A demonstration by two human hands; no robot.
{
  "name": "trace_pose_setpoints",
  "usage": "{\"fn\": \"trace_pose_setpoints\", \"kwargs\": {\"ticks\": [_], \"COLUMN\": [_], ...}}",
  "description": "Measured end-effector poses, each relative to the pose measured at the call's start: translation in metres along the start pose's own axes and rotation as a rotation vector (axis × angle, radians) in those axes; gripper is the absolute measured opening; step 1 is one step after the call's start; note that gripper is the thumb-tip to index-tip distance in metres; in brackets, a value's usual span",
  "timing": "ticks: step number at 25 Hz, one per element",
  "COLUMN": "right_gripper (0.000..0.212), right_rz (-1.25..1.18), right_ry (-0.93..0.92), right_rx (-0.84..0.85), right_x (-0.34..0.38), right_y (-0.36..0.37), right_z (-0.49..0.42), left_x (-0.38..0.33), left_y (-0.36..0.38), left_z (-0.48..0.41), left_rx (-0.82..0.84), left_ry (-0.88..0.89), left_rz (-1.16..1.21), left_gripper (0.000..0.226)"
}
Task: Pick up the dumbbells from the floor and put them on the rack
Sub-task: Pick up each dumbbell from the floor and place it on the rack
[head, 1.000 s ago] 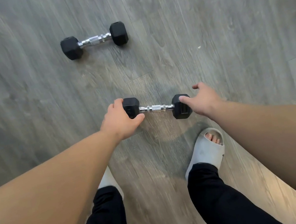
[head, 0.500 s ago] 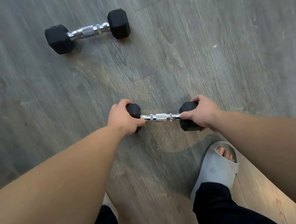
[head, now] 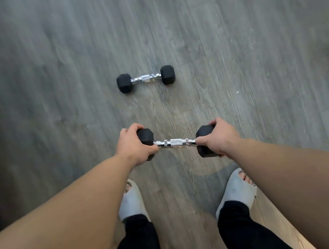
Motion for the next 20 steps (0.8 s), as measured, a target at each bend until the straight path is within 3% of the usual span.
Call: {"fn": "trace_pose_setpoints", "kwargs": {"ticks": [10,16,18,20], "right_gripper": [0.073,0.076,0.071,0.058], "right_rz": [-0.077,-0.055,-0.047,-0.038], "right_ry": [-0.16,-0.354,-0.384,-0.418], "right_rx": [0.046,0.105,0.132,0.147], "right_x": [0.143,0.248,0.273,0.293], "right_y": [-0.033,0.016,0.047,0.083], "right_z": [0.3,0.491,0.544,0.585], "left_x": [-0.055,-0.014,0.01,0.042], "left_y": [-0.298,-0.492,-0.545,-0.588], "left_z": [0.192,0.319,0.357,0.387], "left_rx": [-0.186,-0.383,-0.434,-0.476], "left_ry": [0.036,0.009,-0.011,-0.03], "left_rz": [0.036,-0.033,-0.058,-0.066], "left_gripper": [0.06,0.074,0.092,0.097]}}
Point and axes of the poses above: each hand's wrist, its own z-axis away from the middle knuckle, its own y-axis out of the palm, x = y × z, the point moved 6 cm from there along -z, towards the middle knuckle, and after that the axes turned 9 degrees about y, right-handed, at the moved point
